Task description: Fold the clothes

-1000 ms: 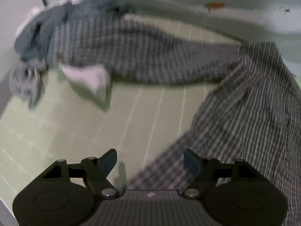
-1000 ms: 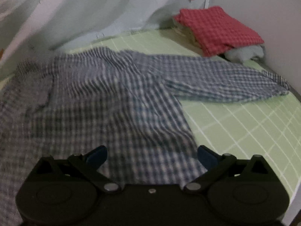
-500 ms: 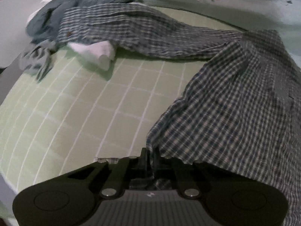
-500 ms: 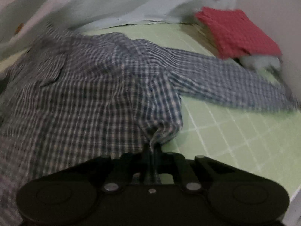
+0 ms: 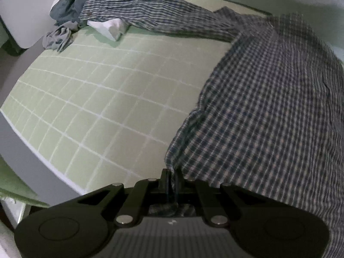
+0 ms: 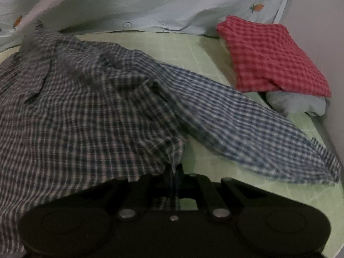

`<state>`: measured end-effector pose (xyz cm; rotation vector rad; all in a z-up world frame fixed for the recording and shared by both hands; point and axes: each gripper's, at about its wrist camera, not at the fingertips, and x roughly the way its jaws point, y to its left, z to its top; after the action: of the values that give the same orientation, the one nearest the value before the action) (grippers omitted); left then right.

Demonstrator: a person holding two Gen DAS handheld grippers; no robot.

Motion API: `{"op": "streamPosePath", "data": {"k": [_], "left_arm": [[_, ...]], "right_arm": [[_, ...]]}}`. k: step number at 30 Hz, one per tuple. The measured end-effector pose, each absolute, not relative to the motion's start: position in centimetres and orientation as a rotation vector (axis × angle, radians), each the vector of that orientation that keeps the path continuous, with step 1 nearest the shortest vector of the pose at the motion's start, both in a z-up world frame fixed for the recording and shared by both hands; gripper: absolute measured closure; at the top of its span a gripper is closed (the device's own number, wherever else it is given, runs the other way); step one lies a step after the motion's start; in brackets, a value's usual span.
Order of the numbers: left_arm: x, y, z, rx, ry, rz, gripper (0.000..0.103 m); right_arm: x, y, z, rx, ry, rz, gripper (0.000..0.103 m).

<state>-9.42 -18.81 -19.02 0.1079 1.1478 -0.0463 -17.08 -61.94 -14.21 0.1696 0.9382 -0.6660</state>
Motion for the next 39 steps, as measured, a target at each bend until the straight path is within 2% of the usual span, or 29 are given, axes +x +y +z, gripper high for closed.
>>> {"op": "streamPosePath", "data": {"k": [2,3,4,5,6,8,10,11,14,17,24,27,29,31,32,34,35,37,39], "left_arm": [[-9.6,-19.4,-18.5,0.128,1.151,-0.033,0.088],[-9.5,-19.5,-17.9,0.117,1.147,-0.031,0.084],[-9.4,-19.5,-17.3,0.106,1.142,-0.029,0.075],[-9.1,-19.5,-16.5,0.09,1.126,-0.026,0.066],[-8.8,-19.5,-15.8,0.075,1.109,-0.024,0.06],[-7.8,-19.7,-14.2,0.053,1.066,-0.021,0.027],[-6.5,-20.1,-12.8,0.039,1.015,-0.023,0.012],[-5.5,-20.7,-12.4,0.038,1.001,-0.033,0.009],[-2.5,-22.7,-11.4,0.035,0.962,-0.063,0.004],[0.6,-25.1,-11.1,0.046,0.938,-0.09,0.004],[9.0,-30.1,-13.8,0.085,0.987,-0.129,0.004],[12.0,-31.3,-16.1,0.109,1.025,-0.124,0.004],[13.5,-31.8,-17.5,0.122,1.046,-0.113,0.004],[14.2,-32.1,-18.3,0.114,1.061,-0.102,0.004],[14.4,-32.1,-18.7,0.105,1.071,-0.103,0.004],[14.7,-32.2,-19.5,0.091,1.087,-0.107,0.004],[14.8,-32.2,-19.8,0.095,1.093,-0.103,0.004],[14.7,-32.3,-20.5,0.109,1.105,-0.095,0.004],[14.7,-32.4,-20.9,0.123,1.113,-0.092,0.004]], "right_arm": [[-17.1,-62.4,-13.5,0.194,0.955,-0.64,0.093],[-17.2,-62.4,-12.9,0.202,0.955,-0.622,0.078],[-17.3,-62.4,-12.2,0.208,0.935,-0.611,0.067],[-17.4,-62.4,-11.4,0.214,0.905,-0.604,0.042],[-17.5,-62.4,-10.6,0.221,0.868,-0.604,0.022],[-17.4,-62.5,-8.9,0.235,0.793,-0.61,0.014],[-16.0,-62.9,-7.9,0.242,0.74,-0.598,0.006],[-14.9,-63.2,-7.7,0.236,0.725,-0.592,0.001],[-10.9,-64.0,-7.1,0.226,0.695,-0.561,0.0],[-6.3,-64.8,-7.1,0.235,0.666,-0.505,0.0],[7.3,-66.8,-9.3,0.226,0.703,-0.375,0.002],[12.5,-66.7,-11.2,0.197,0.759,-0.256,0.017],[15.5,-66.1,-12.7,0.164,0.797,-0.167,0.021],[17.6,-65.2,-14.0,0.132,0.838,-0.092,0.03],[18.4,-64.8,-14.6,0.121,0.858,-0.06,0.042],[19.0,-64.3,-15.1,0.099,0.861,-0.016,0.052],[19.2,-64.2,-15.2,0.082,0.855,0.013,0.079],[19.5,-65.1,-14.8,0.056,0.816,-0.004,0.097],[19.7,-66.7,-14.3,0.052,0.771,-0.068,0.098]]}}
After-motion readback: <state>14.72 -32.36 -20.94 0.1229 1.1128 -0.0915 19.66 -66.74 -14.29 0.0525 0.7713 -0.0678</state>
